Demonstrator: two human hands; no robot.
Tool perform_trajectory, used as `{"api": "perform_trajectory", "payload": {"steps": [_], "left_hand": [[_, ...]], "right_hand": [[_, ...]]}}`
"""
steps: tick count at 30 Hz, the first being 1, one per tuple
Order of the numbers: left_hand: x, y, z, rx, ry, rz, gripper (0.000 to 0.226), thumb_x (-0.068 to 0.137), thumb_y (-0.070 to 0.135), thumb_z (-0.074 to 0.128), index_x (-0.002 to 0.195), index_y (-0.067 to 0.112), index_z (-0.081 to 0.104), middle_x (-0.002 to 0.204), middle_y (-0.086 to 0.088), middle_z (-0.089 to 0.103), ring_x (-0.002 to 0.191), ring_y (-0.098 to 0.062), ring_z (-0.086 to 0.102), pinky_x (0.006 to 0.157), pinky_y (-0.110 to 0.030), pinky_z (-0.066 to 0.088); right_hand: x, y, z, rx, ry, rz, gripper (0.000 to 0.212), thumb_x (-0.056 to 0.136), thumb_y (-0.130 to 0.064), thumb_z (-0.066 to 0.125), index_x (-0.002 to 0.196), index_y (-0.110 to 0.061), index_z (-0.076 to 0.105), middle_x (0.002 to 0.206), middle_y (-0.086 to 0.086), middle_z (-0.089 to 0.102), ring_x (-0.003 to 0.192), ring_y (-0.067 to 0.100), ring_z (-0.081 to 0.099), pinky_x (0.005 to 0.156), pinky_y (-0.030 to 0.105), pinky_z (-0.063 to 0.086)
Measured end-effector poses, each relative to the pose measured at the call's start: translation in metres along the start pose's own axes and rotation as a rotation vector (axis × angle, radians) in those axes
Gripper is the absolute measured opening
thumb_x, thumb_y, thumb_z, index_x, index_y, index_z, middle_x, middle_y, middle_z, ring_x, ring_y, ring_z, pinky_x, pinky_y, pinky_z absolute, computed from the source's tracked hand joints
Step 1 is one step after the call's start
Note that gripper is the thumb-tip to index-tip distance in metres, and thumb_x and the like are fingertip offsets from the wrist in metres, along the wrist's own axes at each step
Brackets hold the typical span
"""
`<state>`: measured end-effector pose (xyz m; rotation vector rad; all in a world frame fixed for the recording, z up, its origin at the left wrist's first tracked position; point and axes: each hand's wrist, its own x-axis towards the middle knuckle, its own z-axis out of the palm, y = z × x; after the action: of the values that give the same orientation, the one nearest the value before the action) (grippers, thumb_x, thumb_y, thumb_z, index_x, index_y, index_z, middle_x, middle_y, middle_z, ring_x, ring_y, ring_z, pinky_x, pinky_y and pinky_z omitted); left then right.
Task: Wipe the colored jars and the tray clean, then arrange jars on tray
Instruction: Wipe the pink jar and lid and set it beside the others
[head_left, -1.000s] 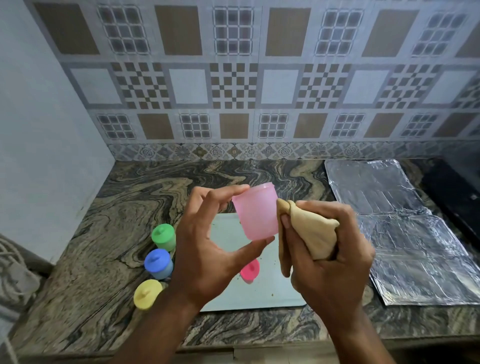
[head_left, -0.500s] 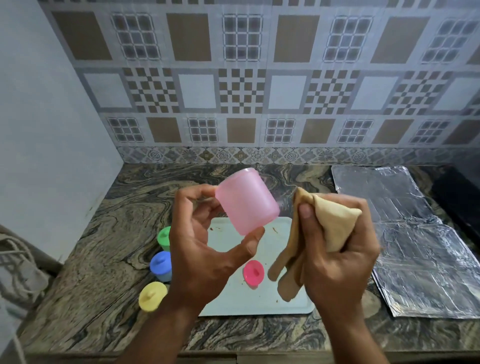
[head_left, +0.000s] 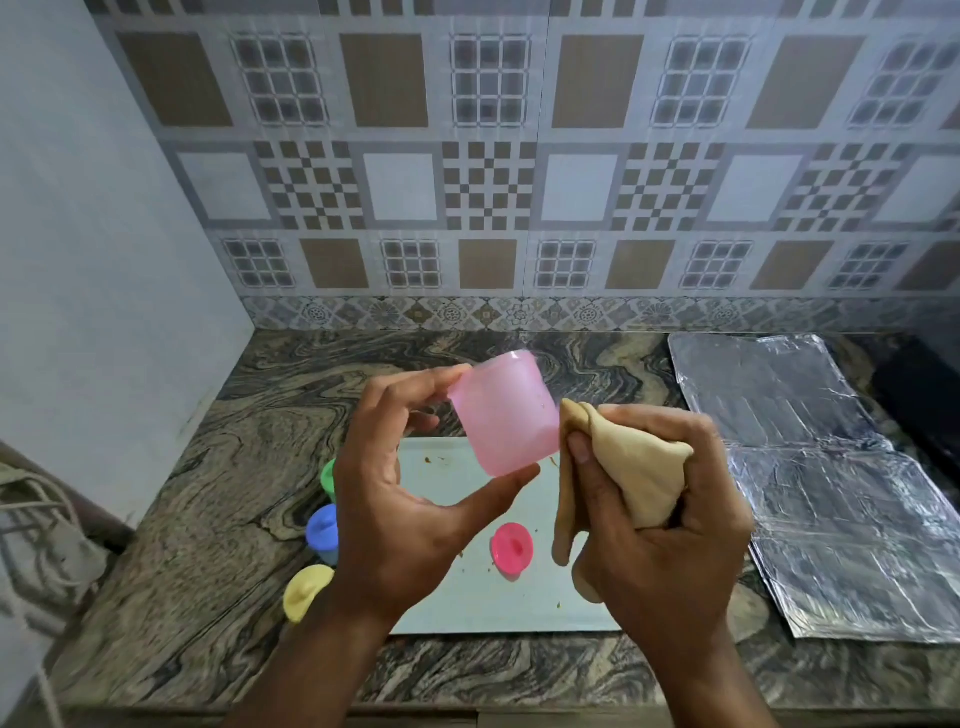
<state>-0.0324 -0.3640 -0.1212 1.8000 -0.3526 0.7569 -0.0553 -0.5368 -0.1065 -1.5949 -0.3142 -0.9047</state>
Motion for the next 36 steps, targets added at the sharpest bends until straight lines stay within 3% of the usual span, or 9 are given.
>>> {"api": "perform_trajectory", "payload": {"steps": [5, 9, 12, 16, 21, 26, 30, 32, 36], "left_hand": [[-0.004, 0.007, 0.001, 0.054, -0.023, 0.082, 0.068, 0.068, 0.036, 0.096, 0.125, 0.021, 0.062, 0.118, 0.001, 0.064, 0.111, -0.025, 0.063, 0.089, -0.040, 0.053], [-0.005, 0.008, 0.001, -0.097, -0.018, 0.057, 0.072, 0.065, 0.029, 0.099, 0.124, 0.023, 0.060, 0.120, -0.008, 0.064, 0.113, -0.034, 0.065, 0.095, -0.043, 0.054], [-0.001, 0.010, 0.003, -0.184, 0.003, -0.005, 0.074, 0.063, 0.025, 0.096, 0.124, 0.019, 0.054, 0.124, -0.012, 0.064, 0.117, -0.031, 0.066, 0.098, -0.038, 0.054], [0.003, 0.012, 0.008, -0.333, 0.063, -0.080, 0.079, 0.064, 0.018, 0.090, 0.130, 0.027, 0.048, 0.131, 0.008, 0.060, 0.119, -0.027, 0.068, 0.095, -0.040, 0.056], [0.002, 0.013, 0.014, -0.410, 0.018, -0.116, 0.075, 0.066, 0.011, 0.089, 0.128, 0.022, 0.048, 0.139, -0.005, 0.060, 0.124, -0.032, 0.067, 0.096, -0.050, 0.057], [0.008, 0.009, 0.007, -0.276, 0.013, -0.102, 0.075, 0.064, 0.022, 0.098, 0.128, 0.022, 0.058, 0.135, -0.011, 0.066, 0.126, -0.034, 0.065, 0.103, -0.050, 0.054], [0.008, 0.008, 0.006, -0.060, 0.032, -0.012, 0.071, 0.066, 0.037, 0.097, 0.126, 0.033, 0.061, 0.126, -0.002, 0.065, 0.117, -0.033, 0.065, 0.097, -0.057, 0.055], [0.007, 0.008, 0.006, -0.027, 0.027, 0.038, 0.068, 0.066, 0.035, 0.097, 0.124, 0.030, 0.062, 0.123, 0.003, 0.064, 0.115, -0.034, 0.065, 0.094, -0.057, 0.055], [0.002, 0.010, 0.006, -0.130, 0.010, 0.047, 0.075, 0.063, 0.027, 0.100, 0.124, 0.019, 0.059, 0.122, -0.013, 0.064, 0.116, -0.038, 0.065, 0.097, -0.050, 0.055]], "right_hand": [[0.015, -0.002, 0.001, -0.095, -0.069, -0.051, 0.021, 0.091, -0.019, 0.082, 0.102, -0.026, 0.065, 0.093, -0.002, 0.074, 0.073, 0.017, 0.073, 0.060, 0.035, 0.056], [0.037, 0.003, 0.004, -0.080, -0.063, 0.051, 0.016, 0.091, -0.012, 0.083, 0.096, -0.014, 0.068, 0.091, -0.008, 0.075, 0.080, 0.012, 0.073, 0.068, 0.030, 0.057], [0.037, 0.005, 0.004, 0.077, 0.021, 0.129, 0.016, 0.091, -0.009, 0.078, 0.096, -0.005, 0.063, 0.087, -0.003, 0.071, 0.073, 0.001, 0.068, 0.066, 0.017, 0.053], [0.012, -0.002, 0.005, 0.131, 0.087, 0.108, 0.016, 0.091, -0.016, 0.074, 0.099, -0.011, 0.062, 0.089, -0.003, 0.072, 0.073, 0.001, 0.067, 0.067, 0.014, 0.052], [-0.002, -0.009, 0.012, 0.079, 0.081, 0.090, 0.019, 0.093, -0.021, 0.078, 0.100, -0.015, 0.062, 0.091, -0.015, 0.073, 0.071, -0.002, 0.069, 0.064, 0.011, 0.052], [0.000, -0.004, 0.009, 0.059, 0.038, 0.052, 0.024, 0.089, -0.012, 0.078, 0.101, -0.024, 0.062, 0.090, -0.025, 0.072, 0.069, -0.004, 0.071, 0.061, 0.013, 0.054], [0.004, -0.004, 0.006, -0.010, -0.012, -0.014, 0.020, 0.092, -0.020, 0.081, 0.103, -0.028, 0.065, 0.094, -0.006, 0.074, 0.072, 0.014, 0.073, 0.062, 0.026, 0.056], [0.010, -0.004, 0.010, -0.046, -0.045, -0.032, 0.017, 0.093, -0.023, 0.082, 0.102, -0.024, 0.067, 0.092, 0.002, 0.074, 0.069, 0.020, 0.072, 0.060, 0.034, 0.056], [0.031, 0.001, 0.014, -0.026, 0.013, 0.044, 0.016, 0.092, -0.018, 0.083, 0.095, -0.017, 0.067, 0.091, -0.002, 0.075, 0.078, 0.018, 0.074, 0.067, 0.035, 0.057]]}}
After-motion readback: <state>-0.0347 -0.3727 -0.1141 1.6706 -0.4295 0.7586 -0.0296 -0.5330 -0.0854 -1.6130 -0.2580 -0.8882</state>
